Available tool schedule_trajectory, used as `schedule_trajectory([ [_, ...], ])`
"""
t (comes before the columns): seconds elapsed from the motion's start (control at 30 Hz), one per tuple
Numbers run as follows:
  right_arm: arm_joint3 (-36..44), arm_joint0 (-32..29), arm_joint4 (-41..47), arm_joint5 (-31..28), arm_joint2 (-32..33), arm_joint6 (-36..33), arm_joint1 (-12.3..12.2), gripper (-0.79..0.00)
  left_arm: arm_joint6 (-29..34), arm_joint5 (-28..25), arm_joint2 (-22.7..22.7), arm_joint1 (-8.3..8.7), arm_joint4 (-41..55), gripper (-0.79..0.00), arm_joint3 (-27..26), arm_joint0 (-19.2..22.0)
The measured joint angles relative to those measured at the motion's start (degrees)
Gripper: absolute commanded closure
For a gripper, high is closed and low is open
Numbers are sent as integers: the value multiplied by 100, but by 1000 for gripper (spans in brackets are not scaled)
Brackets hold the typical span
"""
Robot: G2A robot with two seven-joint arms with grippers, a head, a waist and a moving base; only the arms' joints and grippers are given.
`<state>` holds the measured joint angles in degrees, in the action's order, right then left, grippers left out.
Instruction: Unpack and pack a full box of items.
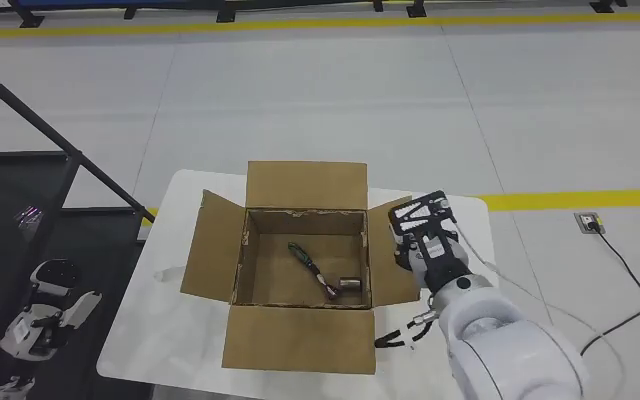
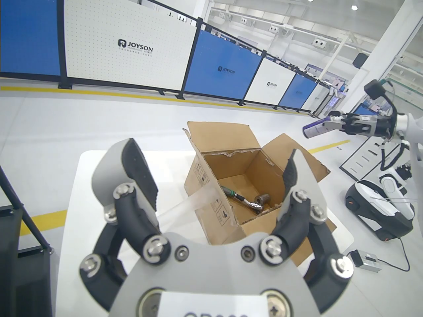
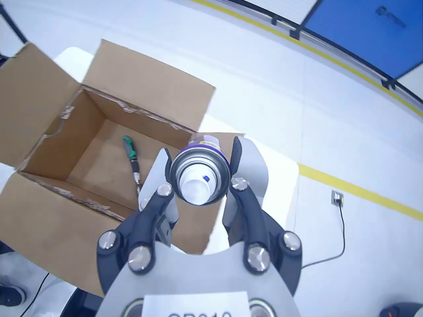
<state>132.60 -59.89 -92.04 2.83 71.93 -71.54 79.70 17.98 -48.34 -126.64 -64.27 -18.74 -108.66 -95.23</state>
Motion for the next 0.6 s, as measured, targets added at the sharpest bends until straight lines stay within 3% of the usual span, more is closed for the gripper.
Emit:
schedule_trajectory([
  [0.23, -981, -682, 645, -374, 1483, 385, -99, 0, 0, 0, 0, 0, 0, -785, 0, 0],
  [0.43, -2099, -900, 1442, -532, 1917, 1121, -127, 0, 0, 0, 0, 0, 0, -785, 0, 0],
  [0.6, -2697, -835, 1369, -638, 2023, 1389, -163, 0, 0, 0, 0, 0, 0, -785, 0, 0],
])
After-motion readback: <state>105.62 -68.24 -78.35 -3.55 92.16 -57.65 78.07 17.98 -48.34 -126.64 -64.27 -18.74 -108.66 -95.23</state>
